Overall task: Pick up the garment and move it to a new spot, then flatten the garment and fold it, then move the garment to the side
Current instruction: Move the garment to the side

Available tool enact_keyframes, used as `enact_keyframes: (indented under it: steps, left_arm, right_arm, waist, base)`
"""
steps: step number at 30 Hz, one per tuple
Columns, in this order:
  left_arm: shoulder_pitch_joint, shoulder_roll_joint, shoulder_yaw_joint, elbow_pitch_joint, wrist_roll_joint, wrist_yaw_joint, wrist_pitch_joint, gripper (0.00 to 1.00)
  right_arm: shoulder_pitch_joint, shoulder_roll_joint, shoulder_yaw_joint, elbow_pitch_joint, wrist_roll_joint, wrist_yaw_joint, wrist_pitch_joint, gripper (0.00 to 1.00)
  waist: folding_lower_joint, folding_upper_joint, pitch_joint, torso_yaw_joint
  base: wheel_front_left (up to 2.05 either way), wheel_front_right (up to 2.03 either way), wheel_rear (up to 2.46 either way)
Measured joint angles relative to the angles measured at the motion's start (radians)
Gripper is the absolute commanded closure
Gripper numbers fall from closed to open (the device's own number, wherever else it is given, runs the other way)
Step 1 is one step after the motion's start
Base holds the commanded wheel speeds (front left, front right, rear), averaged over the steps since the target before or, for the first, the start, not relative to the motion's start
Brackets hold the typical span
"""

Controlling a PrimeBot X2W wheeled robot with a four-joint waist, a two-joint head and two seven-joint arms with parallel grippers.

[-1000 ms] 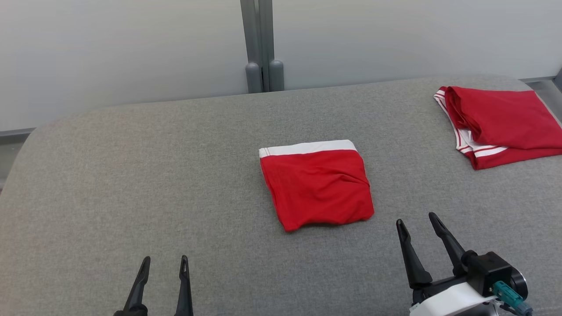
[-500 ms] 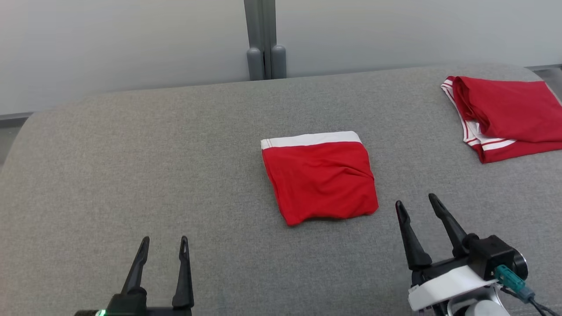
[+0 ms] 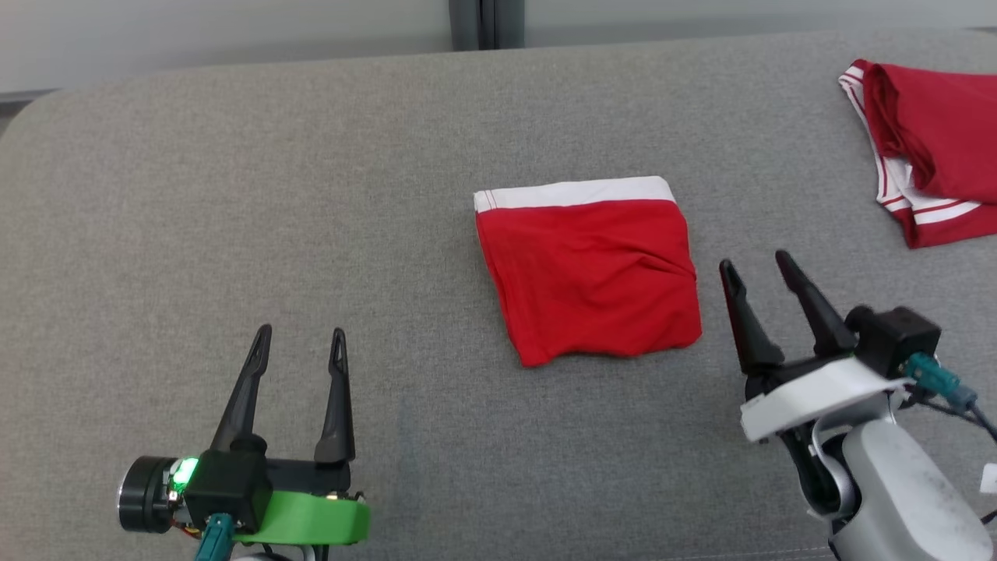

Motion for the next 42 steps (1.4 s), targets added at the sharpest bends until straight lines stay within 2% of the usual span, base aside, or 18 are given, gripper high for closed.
enact_keyframes:
  steps: [4, 10, 17, 23, 24, 25, 26, 33, 38, 42]
  left_arm:
    - [-0.041, 0.000, -0.012, -0.010, 0.004, -0.001, 0.000, 0.00]
    - [-0.069, 0.000, -0.029, -0.013, 0.002, 0.000, 0.000, 0.00]
    - [-0.099, 0.000, -0.057, -0.016, -0.004, 0.001, 0.000, 0.00]
    - [-0.119, 0.000, -0.077, -0.025, -0.004, -0.001, 0.000, 0.00]
    - [-0.119, 0.000, -0.079, -0.026, -0.004, -0.001, 0.000, 0.00]
    - [-0.120, 0.000, -0.079, -0.027, -0.004, -0.001, 0.000, 0.00]
    - [-0.121, 0.000, -0.080, -0.029, -0.004, 0.000, 0.000, 0.00]
    - [-0.130, 0.000, -0.074, -0.047, 0.014, -0.002, 0.000, 0.00]
    - [-0.164, 0.000, -0.072, -0.085, 0.032, -0.010, 0.000, 0.00]
    - [-0.210, 0.006, -0.103, -0.114, 0.086, -0.012, 0.000, 0.00]
  right_arm:
    - [-0.090, -0.069, 0.071, 0.077, 0.131, 0.000, 0.000, 0.00]
    - [-0.199, -0.210, 0.285, 0.168, 0.374, 0.000, 0.033, 0.00]
    - [-0.300, -0.311, 0.406, 0.146, 0.702, 0.000, 0.168, 0.00]
    - [-0.349, -0.391, 0.475, 0.109, 0.823, 0.000, 0.209, 0.00]
    - [-0.355, -0.404, 0.492, 0.100, 0.830, 0.000, 0.209, 0.29]
    - [-0.361, -0.414, 0.504, 0.092, 0.830, 0.000, 0.204, 0.73]
    - [-0.369, -0.424, 0.520, 0.085, 0.832, 0.000, 0.200, 1.00]
    - [-0.431, -0.502, 0.608, 0.072, 0.788, 0.001, 0.137, 1.00]
    - [-0.499, -0.600, 0.609, 0.065, 0.747, 0.001, 0.082, 1.00]
    - [-0.546, -0.689, 0.573, 0.073, 0.709, 0.001, 0.044, 1.00]
  waist:
    - [0.0000, 0.0000, 0.055, 0.011]
    - [0.0000, 0.0000, 0.124, 0.033]
    - [0.0000, 0.0000, 0.182, 0.057]
    - [0.0000, 0.0000, 0.220, 0.078]
    - [0.0000, 0.0000, 0.225, 0.081]
    - [0.0000, 0.0000, 0.229, 0.083]
    - [0.0000, 0.0000, 0.233, 0.084]
    - [0.0000, 0.0000, 0.253, 0.061]
    - [0.0001, 0.0000, 0.286, 0.035]
    - [0.0001, 0.0000, 0.328, 0.011]
  base:
    - [0.00, 0.00, 0.00]
    - [0.00, 0.00, 0.00]
    - [0.00, 0.00, 0.00]
    - [0.00, 0.00, 0.00]
    - [0.00, 0.00, 0.00]
    - [0.00, 0.00, 0.00]
    - [0.00, 0.00, 0.00]
    - [0.00, 0.00, 0.00]
    - [0.00, 0.00, 0.00]
    - [0.00, 0.00, 0.00]
